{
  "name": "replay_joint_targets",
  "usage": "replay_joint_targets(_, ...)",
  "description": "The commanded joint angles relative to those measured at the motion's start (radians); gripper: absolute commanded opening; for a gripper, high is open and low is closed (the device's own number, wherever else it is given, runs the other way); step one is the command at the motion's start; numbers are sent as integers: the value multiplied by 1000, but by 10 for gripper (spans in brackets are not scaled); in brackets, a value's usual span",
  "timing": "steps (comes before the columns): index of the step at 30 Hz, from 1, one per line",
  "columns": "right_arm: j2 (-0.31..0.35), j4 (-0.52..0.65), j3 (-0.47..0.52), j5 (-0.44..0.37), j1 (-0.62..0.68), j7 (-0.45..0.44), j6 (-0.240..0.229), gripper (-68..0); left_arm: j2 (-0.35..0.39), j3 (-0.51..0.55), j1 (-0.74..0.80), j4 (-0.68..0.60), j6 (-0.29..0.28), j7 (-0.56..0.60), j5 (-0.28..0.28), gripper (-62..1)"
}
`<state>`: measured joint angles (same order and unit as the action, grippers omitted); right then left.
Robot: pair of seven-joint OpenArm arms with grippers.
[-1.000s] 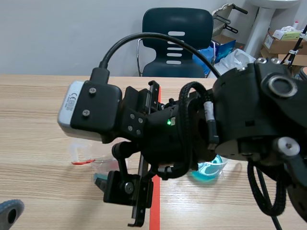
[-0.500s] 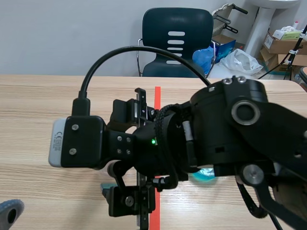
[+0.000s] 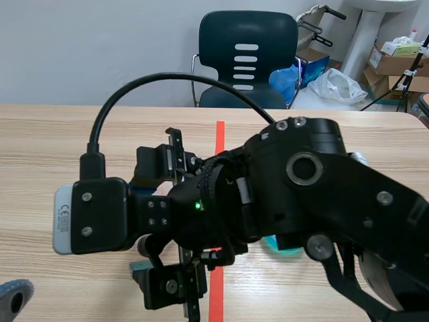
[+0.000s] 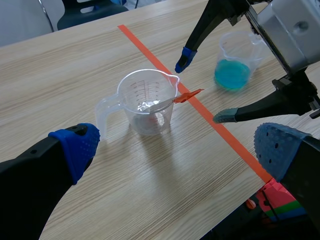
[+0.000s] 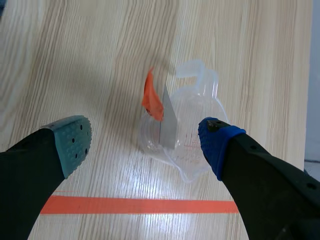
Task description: Do the redox reaction experiment
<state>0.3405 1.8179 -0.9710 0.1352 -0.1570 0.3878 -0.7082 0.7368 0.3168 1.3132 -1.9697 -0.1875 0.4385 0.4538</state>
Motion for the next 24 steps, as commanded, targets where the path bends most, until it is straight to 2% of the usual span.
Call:
replay_joint_targets(1, -14, 13, -1, 10, -12, -19, -13, -234, -10, -2, 3, -12, -6, 14, 7, 14)
replay_joint_targets(13, -59, -19, -32, 123, -12, -77, -20, -241, -10, -2, 3, -12, -6, 14, 7, 14)
replay_joint_targets(19, -64, -55, -32, 132, -13, -92, -19, -241, -10, -2, 3, -12, -6, 14, 7, 14)
replay_joint_targets(24, -72, -58, -32, 177, -13, -139, -19, -256, -10, -2, 3, -12, -6, 14, 7, 14)
